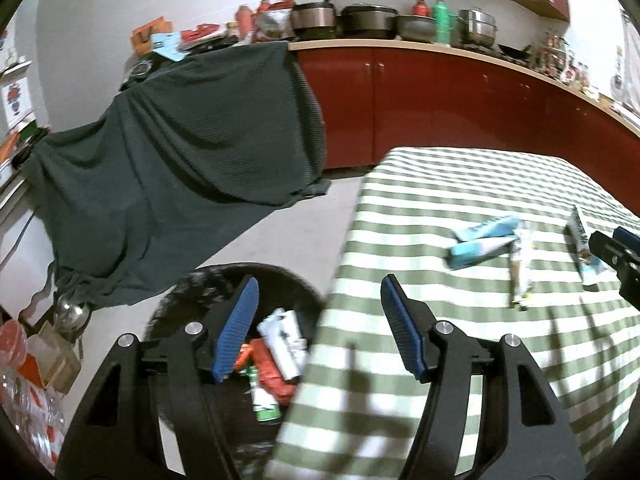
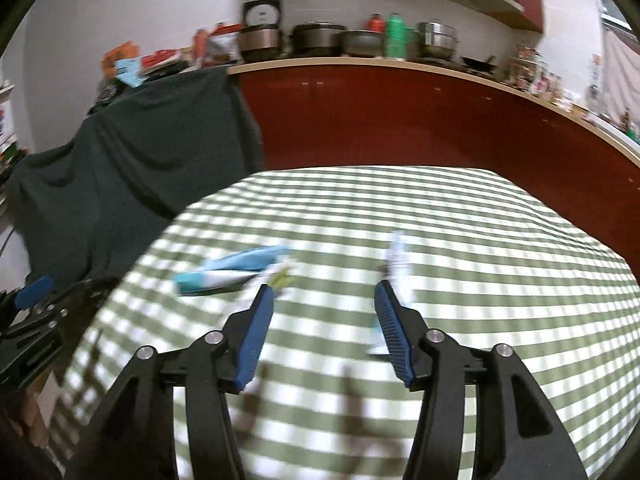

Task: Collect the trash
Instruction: 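Move both tools back to the table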

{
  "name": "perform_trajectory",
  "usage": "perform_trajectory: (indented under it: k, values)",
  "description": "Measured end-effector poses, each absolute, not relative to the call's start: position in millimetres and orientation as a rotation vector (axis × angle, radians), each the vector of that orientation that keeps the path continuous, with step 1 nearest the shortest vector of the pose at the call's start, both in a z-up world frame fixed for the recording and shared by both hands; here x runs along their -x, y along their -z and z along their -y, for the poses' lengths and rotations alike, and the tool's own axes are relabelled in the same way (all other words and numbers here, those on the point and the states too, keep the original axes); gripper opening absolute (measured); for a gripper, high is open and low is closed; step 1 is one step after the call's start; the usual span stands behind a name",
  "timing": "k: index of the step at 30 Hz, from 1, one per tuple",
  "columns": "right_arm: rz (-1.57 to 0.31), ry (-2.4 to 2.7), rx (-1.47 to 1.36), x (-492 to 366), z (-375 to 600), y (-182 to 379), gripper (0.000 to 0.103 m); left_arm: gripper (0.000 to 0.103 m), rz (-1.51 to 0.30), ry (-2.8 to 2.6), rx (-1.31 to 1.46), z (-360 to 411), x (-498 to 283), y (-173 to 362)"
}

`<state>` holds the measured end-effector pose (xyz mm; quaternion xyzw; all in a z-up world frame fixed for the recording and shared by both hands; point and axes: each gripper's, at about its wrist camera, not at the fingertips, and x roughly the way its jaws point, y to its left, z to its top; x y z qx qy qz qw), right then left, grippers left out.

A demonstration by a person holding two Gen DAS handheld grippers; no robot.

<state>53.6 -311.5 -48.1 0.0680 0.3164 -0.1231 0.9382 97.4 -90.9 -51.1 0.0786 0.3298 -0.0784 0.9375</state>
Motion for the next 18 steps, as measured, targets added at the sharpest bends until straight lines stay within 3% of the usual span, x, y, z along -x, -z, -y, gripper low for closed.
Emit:
perform_trajectory:
  k: [12,14,16,18]
  values:
    - [-0.759,0.286,-0.156,-77.5,359.6,82.4,0.057,0.065,-0.693,0.264,-0.234,168.2,-105.2,60.4]
    - [-0.773,0.276,-0.160,-80.3,361.9,85.0,0.051,0.069,-0.695,0.276,-0.243,176.2,-105.9,61.6]
    - [-0.794,0.255,-0.185,-82.1,367.6,88.8,0.036,0.069,-0.696,0.289,-0.253,184.2,-106.2,62.7]
    - [-0.808,0.232,-0.213,-82.0,371.4,91.7,0.030,0.069,-0.695,0.295,-0.260,190.6,-106.0,63.4]
